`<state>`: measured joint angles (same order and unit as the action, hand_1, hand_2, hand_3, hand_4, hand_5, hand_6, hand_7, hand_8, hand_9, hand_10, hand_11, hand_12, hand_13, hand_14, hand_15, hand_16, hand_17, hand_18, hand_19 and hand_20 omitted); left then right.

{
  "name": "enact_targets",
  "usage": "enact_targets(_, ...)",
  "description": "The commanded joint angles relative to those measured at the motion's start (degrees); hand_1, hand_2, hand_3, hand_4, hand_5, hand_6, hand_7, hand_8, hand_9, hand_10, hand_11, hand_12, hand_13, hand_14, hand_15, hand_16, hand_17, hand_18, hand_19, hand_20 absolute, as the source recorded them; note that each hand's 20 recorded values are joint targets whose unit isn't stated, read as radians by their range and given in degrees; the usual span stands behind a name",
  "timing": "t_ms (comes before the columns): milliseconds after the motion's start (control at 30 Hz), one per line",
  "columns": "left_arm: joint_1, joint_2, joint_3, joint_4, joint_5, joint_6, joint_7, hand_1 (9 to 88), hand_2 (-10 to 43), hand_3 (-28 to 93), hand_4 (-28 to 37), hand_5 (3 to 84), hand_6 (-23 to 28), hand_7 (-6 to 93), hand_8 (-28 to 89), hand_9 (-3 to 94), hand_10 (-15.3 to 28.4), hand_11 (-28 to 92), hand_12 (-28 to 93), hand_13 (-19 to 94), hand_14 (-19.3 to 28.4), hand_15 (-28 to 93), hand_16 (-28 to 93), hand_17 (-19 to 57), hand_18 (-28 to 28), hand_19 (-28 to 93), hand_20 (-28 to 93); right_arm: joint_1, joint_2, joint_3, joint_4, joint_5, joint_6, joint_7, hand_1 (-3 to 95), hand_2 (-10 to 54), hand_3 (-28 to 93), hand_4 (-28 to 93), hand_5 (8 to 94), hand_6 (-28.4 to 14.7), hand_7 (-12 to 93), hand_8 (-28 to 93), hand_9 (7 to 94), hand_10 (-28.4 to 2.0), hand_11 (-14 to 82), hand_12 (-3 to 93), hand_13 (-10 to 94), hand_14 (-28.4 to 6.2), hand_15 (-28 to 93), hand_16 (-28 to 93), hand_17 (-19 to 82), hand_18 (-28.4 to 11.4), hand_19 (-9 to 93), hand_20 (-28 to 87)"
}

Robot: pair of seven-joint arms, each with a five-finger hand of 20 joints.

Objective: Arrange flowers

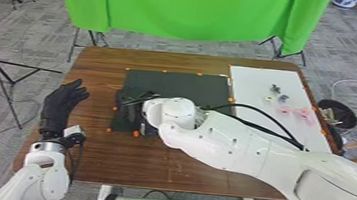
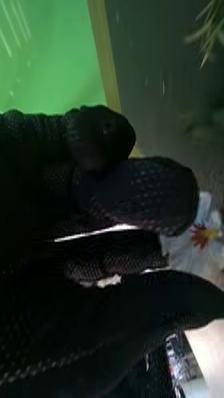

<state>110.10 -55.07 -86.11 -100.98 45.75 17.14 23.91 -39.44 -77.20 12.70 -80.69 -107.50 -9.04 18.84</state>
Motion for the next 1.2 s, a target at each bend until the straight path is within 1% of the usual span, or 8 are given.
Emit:
enact_targets(33, 1.1, -0.54, -0.25, -0.06, -0.42, 0.05, 0.14, 18.9, 3.9, 69, -28.3, 49.8, 1.0, 16.6, -8, 48.0, 13.5, 20, 12, 41, 16.9, 23, -1, 10.1, 11.0, 10, 17, 1.0, 2.7, 1.3, -4.0, -0.7, -2.9, 0.3, 44.9, -9.5, 70, -15, 58.1, 3.9, 18, -10, 65.0, -14.5, 12.7, 19.4, 89, -3.0, 48, 33, 62, -10.3, 90, 41)
enact_targets(133, 1.1, -0.51, -0.14, -0.01, -0.74, 0.08, 0.23, 18.9, 3.6, 69, -28.3, 49.8, 0.9, 16.8, -8, 48.0, 13.6, 20, 12, 41, 16.9, 23, -1, 10.1, 11.0, 10, 17, 1.4, 3.2, 2.2, -4.9, -0.6, -4.6, 0.6, 43.7, -9.5, 69, -15, 56.9, 4.2, 18, -10, 62.6, -15.3, 11.4, 19.3, 89, -3.1, 48, 33, 61, -10.4, 91, 41)
enact_targets(267, 1.4, -0.54, -0.53, -0.14, -0.46, -0.23, -0.12, 19.2, 3.5, 69, -28.3, 49.9, 0.7, 17.0, -8, 48.0, 13.5, 20, 12, 41, 16.8, 23, -1, 10.1, 11.1, 10, 17, 2.1, 3.4, 2.4, -5.1, -0.7, -4.6, 0.6, 42.8, -9.5, 70, -15, 55.2, 4.5, 16, -10, 58.5, -15.6, 9.6, 19.4, 87, -3.6, 48, 33, 60, -10.5, 90, 41)
enact_targets(800, 1.0, -0.43, -0.05, -0.09, -0.15, -0.47, -0.6, 19.9, 3.0, 69, -28.3, 50.3, 0.6, 17.1, -8, 48.1, 13.5, 20, 12, 41, 16.8, 23, -1, 10.1, 11.1, 10, 17, 3.4, 4.0, 2.0, -3.9, -3.9, 0.2, 0.4, 41.9, -9.5, 70, -15, 53.6, 4.1, 16, -9, 56.6, -15.5, 8.8, 19.8, 87, -3.4, 48, 31, 60, -10.8, 91, 41)
enact_targets(900, 0.6, -0.38, 0.12, 0.11, 0.02, -0.69, -0.75, 20.1, 3.1, 69, -28.3, 50.3, 0.6, 17.1, -8, 48.1, 13.5, 20, 12, 41, 16.8, 23, -1, 10.1, 11.1, 10, 17, 3.7, 5.0, 1.8, -4.6, -2.3, 3.6, 0.2, 42.0, -9.5, 70, -15, 53.7, 3.9, 17, -9, 56.9, -15.4, 9.1, 19.9, 87, -3.4, 48, 31, 60, -10.8, 91, 41)
enact_targets(1033, 1.5, -0.25, -0.54, -0.33, -0.06, -0.41, -0.84, 20.3, 3.1, 69, -28.3, 50.4, 0.6, 17.2, -8, 48.1, 13.6, 20, 12, 41, 16.8, 23, -1, 10.1, 11.1, 10, 17, 4.2, 5.8, 0.2, -6.7, 5.3, 9.5, 2.2, 41.3, -9.5, 71, -15, 59.4, 2.2, 18, -9, 62.2, -14.0, 11.1, 19.5, 89, -3.5, 49, 30, 60, -11.3, 92, 40)
enact_targets(1100, 1.3, -0.23, -0.49, -0.21, -0.1, -0.47, -0.76, 20.4, 3.1, 69, -28.3, 50.4, 0.6, 17.2, -8, 48.1, 13.6, 20, 12, 41, 16.9, 23, -1, 10.1, 11.1, 10, 17, 4.1, 6.2, 0.0, -8.7, 11.8, 10.9, 5.0, 39.0, -8.8, 69, -13, 63.0, 0.4, 18, -9, 68.7, -14.1, 12.9, 18.9, 90, -3.9, 48, 31, 61, -11.9, 93, 40)
enact_targets(1200, 1.4, -0.09, -0.62, -0.28, -0.1, -0.3, -0.81, 20.5, 3.1, 69, -28.3, 50.4, 0.6, 17.3, -8, 48.0, 13.5, 20, 12, 41, 16.8, 23, -1, 10.1, 11.1, 10, 17, 3.4, 6.5, 0.9, -11.7, 20.8, 10.0, 9.4, 37.8, -3.6, 67, -13, 66.6, -1.4, 17, -7, 76.8, -14.6, 14.2, 18.0, 93, -4.5, 47, 31, 63, -12.2, 93, 39)
